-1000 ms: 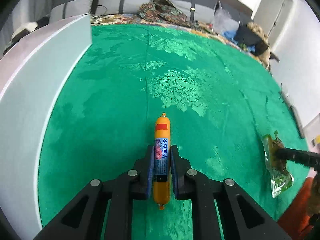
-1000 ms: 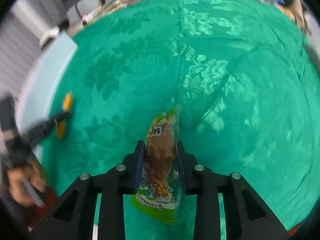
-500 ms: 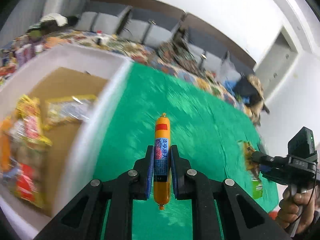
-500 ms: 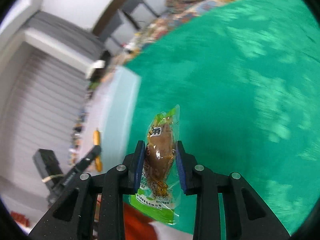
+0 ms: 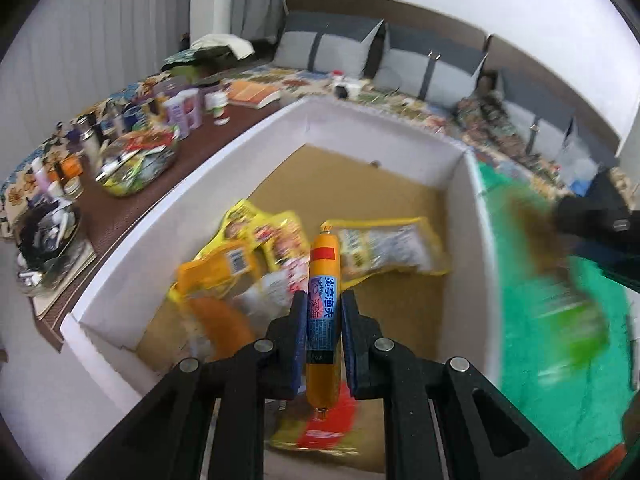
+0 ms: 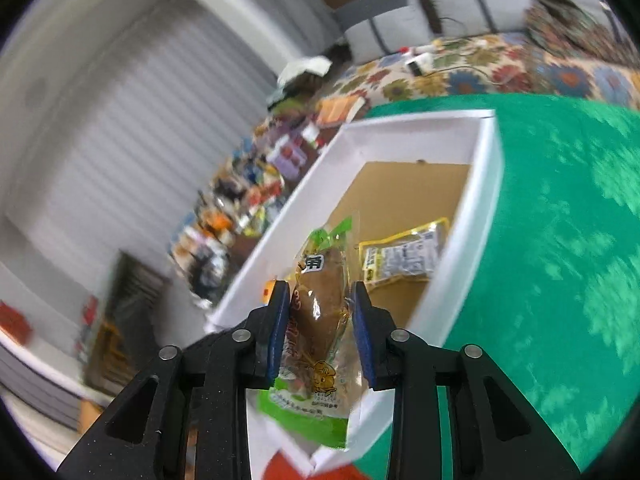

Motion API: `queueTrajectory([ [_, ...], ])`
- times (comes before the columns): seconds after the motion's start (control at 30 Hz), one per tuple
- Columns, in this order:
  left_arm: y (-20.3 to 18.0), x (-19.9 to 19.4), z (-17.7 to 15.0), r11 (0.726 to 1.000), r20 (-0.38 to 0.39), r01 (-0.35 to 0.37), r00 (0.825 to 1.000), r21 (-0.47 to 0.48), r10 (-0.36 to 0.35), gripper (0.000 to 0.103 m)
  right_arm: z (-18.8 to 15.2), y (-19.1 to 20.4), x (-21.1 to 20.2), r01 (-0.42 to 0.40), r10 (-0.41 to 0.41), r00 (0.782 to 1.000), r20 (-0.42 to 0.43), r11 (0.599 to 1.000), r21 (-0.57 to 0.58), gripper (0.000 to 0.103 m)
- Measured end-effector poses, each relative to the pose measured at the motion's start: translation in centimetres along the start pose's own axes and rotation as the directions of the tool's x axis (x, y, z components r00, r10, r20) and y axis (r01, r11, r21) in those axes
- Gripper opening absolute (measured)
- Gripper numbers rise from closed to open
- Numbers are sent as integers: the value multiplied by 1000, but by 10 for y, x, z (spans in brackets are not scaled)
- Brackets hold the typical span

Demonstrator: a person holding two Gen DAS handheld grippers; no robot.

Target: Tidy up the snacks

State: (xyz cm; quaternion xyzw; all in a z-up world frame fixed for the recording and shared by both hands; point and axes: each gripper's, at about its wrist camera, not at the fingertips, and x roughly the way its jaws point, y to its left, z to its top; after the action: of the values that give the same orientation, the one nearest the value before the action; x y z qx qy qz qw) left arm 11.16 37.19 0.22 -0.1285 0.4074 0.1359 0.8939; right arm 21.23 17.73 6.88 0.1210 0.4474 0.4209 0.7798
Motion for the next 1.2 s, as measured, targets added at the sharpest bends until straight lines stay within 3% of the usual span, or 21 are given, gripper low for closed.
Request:
queueTrajectory([
  [0.07, 3, 7, -9, 1000, -23, -27, 999, 1, 27, 42, -9, 3, 41, 57, -59, 996, -62, 998, -40, 47],
  [0.1, 6, 7, -13, 999, -21, -42, 999, -1, 42, 67, -16, -3, 50, 82, -86, 992, -90, 995, -51, 57],
  [0.13, 8, 3, -17, 998, 0, -65, 998, -7, 65, 86, -22, -6, 56, 106, -112, 988, -109, 993, -59, 57],
  [0.23, 11, -18, -29, 994, 104, -109, 988, -22, 110, 97, -34, -10, 45, 121, -128, 989, -81, 989, -83, 58],
  [0.27, 12, -23, -29, 993, 118, -115, 986, -25, 117, 98, -36, -8, 34, 129, -136, 989, -55, 985, -113, 59],
  [0.33, 8, -39, -31, 989, 174, -144, 974, -31, 147, 101, -38, 0, 14, 154, -155, 988, 6, 971, -184, 76],
  [0.4, 3, -53, -31, 982, 215, -183, 958, -44, 188, 103, -46, 15, -7, 214, -193, 976, 97, 932, -292, 85],
  [0.5, -3, -64, -27, 970, 184, -239, 953, -36, 242, 103, -60, 36, -19, 325, -285, 946, 157, 834, -445, 85],
  [0.57, -7, -71, -26, 957, 191, -287, 938, -35, 289, 103, -69, 43, -26, 339, -298, 941, 162, 811, -477, 85],
  [0.63, -9, -82, -28, 945, 220, -323, 920, -45, 324, 103, -76, 47, -32, 350, -305, 937, 172, 808, -475, 85],
  [0.8, -2, -96, -28, 953, 191, -280, 936, -112, 297, 103, -83, 56, -30, 356, -323, 934, 153, 806, -472, 85],
  [0.97, 0, -102, -28, 946, 179, -299, 931, -122, 318, 103, -79, 63, -33, 344, -316, 938, 139, 824, -450, 85],
  [1.1, 1, -105, -28, 950, 162, -290, 938, -114, 306, 103, -77, 68, -32, 337, -321, 940, 112, 836, -433, 85],
  [1.2, 0, -113, -28, 944, 185, -310, 927, -109, 326, 103, -76, 69, -30, 341, -333, 938, 93, 846, -410, 85],
])
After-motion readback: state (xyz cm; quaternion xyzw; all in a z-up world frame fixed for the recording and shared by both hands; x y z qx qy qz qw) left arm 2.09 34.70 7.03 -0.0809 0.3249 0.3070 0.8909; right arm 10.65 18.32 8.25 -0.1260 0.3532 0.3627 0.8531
